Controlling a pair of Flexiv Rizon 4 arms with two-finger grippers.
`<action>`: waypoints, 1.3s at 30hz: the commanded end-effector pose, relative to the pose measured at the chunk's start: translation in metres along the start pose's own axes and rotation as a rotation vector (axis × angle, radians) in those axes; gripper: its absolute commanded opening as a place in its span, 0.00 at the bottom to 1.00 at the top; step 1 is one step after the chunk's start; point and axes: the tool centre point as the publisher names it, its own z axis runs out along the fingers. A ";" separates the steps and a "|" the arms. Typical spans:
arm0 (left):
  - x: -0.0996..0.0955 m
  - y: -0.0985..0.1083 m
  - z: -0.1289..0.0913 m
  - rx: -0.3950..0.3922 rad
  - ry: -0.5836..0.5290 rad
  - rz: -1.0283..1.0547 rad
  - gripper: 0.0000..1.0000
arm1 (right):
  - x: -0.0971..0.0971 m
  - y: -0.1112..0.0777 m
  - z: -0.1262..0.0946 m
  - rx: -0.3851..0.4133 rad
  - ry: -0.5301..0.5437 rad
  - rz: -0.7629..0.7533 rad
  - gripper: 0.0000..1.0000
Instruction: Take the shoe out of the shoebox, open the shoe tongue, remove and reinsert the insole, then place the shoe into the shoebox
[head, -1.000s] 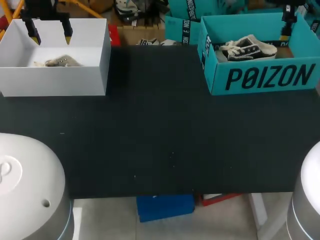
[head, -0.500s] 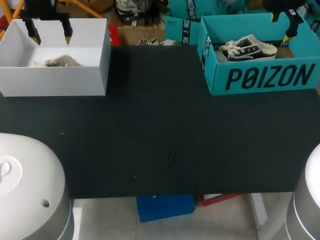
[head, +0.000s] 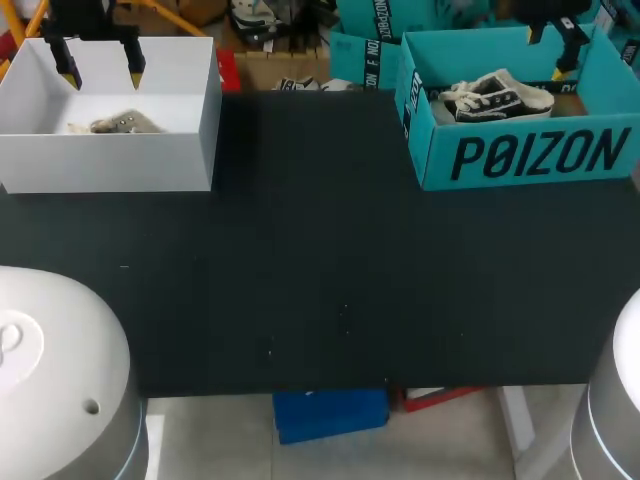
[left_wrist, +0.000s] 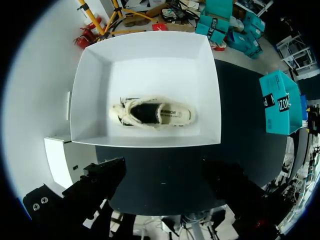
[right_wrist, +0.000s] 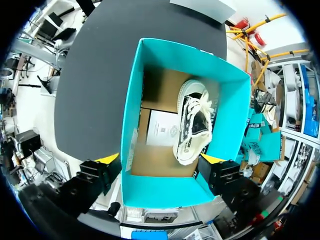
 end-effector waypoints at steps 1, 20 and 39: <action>0.000 0.000 0.000 -0.001 -0.001 -0.001 1.00 | -0.019 0.004 0.019 0.006 0.055 -0.003 1.00; 0.000 0.000 0.000 -0.001 -0.001 -0.001 1.00 | -0.042 0.011 0.089 0.004 0.070 0.007 1.00; 0.000 0.000 0.000 -0.001 -0.001 -0.001 1.00 | -0.055 0.011 0.129 -0.032 0.099 0.033 0.62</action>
